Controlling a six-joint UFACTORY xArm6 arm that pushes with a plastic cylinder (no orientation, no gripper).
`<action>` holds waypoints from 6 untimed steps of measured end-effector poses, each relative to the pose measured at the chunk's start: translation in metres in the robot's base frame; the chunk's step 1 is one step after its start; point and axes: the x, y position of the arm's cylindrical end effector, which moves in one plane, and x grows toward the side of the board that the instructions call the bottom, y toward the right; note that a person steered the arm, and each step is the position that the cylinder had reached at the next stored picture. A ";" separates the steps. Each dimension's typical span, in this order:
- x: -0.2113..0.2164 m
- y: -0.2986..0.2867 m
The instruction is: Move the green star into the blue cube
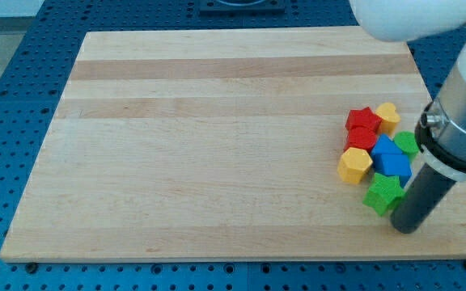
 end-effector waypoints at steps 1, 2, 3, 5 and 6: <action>-0.016 0.069; -0.073 0.098; -0.175 0.098; -0.311 0.010; -0.313 -0.022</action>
